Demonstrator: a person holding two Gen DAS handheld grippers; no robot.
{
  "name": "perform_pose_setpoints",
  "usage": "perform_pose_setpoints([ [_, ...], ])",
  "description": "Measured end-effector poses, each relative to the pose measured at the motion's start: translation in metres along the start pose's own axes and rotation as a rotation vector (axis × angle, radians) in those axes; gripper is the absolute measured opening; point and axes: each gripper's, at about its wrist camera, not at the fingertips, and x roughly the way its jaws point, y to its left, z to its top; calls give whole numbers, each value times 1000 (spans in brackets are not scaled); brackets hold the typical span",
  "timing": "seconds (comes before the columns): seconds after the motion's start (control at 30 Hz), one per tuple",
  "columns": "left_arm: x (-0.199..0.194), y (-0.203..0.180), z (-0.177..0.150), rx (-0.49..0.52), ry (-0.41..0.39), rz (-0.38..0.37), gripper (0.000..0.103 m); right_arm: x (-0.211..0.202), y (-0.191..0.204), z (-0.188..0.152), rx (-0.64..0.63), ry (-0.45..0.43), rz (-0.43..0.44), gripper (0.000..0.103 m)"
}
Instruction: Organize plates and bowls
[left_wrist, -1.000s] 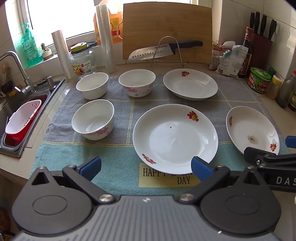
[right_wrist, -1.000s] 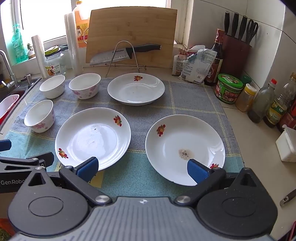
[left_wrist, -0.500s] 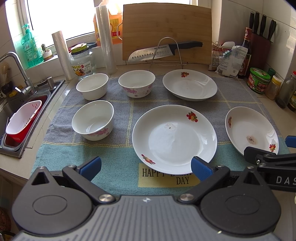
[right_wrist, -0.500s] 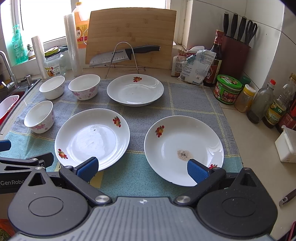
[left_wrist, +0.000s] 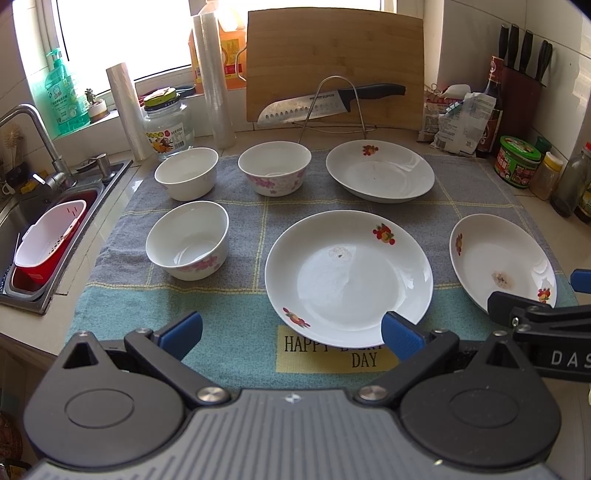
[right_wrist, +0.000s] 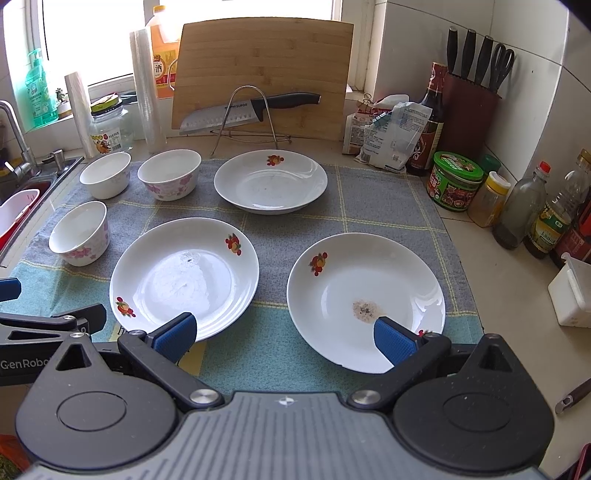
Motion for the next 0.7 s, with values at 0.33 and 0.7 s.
perform_pose_setpoints([
  [0.33, 0, 2, 0, 2, -2, 3, 102, 0, 1, 1, -3, -3, -1, 103],
  [0.7, 1, 1, 1, 1, -1, 6, 102, 0, 0, 1, -3, -6, -2, 103],
])
